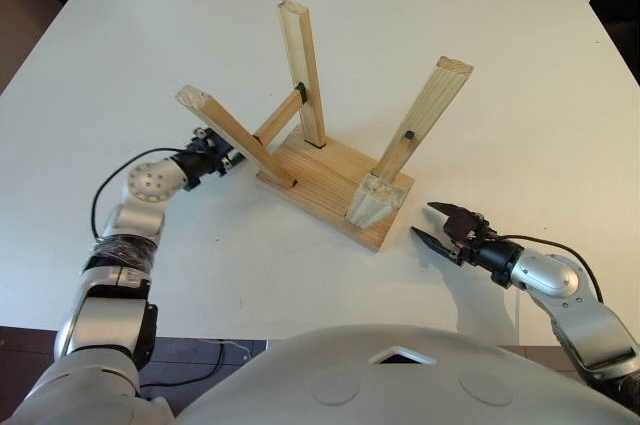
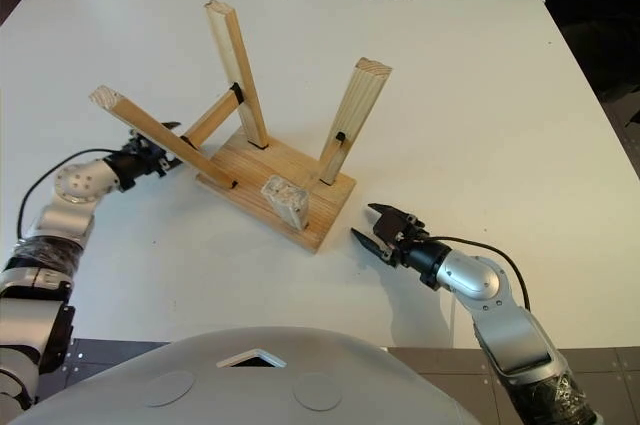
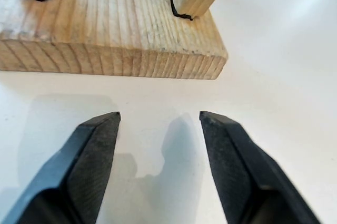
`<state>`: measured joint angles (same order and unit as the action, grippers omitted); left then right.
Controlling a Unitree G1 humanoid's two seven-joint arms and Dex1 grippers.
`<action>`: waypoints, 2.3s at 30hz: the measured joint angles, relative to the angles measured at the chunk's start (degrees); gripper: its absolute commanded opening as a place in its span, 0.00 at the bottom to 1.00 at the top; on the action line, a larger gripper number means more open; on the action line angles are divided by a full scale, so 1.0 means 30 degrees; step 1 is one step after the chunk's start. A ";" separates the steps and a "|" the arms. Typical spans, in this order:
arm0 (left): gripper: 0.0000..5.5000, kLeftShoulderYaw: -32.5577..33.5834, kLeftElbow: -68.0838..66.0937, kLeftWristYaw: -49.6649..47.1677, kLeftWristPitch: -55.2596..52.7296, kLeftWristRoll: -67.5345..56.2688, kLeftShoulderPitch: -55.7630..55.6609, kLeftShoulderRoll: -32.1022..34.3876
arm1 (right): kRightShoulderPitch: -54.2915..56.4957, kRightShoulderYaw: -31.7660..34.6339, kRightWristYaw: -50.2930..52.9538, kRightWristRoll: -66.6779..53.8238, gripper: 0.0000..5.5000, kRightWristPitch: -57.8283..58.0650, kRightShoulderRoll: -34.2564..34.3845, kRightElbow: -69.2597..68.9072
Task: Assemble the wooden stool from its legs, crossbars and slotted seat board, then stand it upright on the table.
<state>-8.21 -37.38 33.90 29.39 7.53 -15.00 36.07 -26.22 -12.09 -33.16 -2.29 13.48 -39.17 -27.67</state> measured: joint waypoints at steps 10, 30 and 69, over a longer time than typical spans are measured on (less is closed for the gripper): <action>0.50 -0.0900 0.6004 0.3970 -0.1598 -0.5654 0.5180 0.2180 | -0.0720 -0.0878 -0.0243 0.0228 0.51 0.0527 -0.0049 -0.1208; 0.50 0.2384 1.7468 0.6393 -1.3453 -1.2607 0.9671 0.4308 | -0.3160 0.9113 -0.4767 -0.6863 0.51 0.1036 -0.1836 -0.4103; 0.50 0.0614 1.2896 1.2391 -0.9811 -0.7848 0.7680 0.2904 | 0.4779 0.4703 -1.1951 -0.5382 0.51 -0.3398 -0.2436 0.7032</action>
<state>-6.37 1.31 71.07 -0.04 -16.01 8.04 44.78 -11.88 2.02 -69.01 -18.43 3.29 -46.47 -6.58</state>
